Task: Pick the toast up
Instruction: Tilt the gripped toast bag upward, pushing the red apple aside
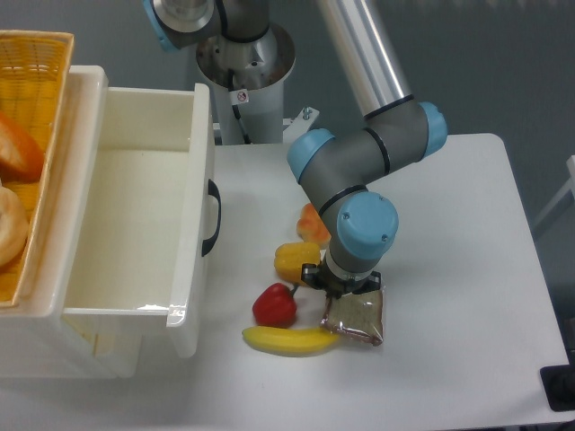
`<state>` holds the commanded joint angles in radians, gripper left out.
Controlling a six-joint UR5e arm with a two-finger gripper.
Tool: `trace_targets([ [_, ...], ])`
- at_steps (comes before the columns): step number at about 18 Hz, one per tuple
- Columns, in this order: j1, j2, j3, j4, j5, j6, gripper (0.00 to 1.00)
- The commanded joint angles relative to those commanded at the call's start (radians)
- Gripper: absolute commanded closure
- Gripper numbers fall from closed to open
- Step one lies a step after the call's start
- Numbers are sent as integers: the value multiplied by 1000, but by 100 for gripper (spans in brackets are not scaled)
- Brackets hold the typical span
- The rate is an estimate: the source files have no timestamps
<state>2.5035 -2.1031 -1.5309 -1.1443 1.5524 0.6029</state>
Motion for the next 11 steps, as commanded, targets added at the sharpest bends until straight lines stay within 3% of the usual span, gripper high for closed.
trace_targets([
  [1, 0, 2, 3, 0, 0, -2, 100],
  [6, 0, 2, 3, -2, 0, -5, 100],
  [11, 0, 41, 3, -8, 0, -2, 100],
])
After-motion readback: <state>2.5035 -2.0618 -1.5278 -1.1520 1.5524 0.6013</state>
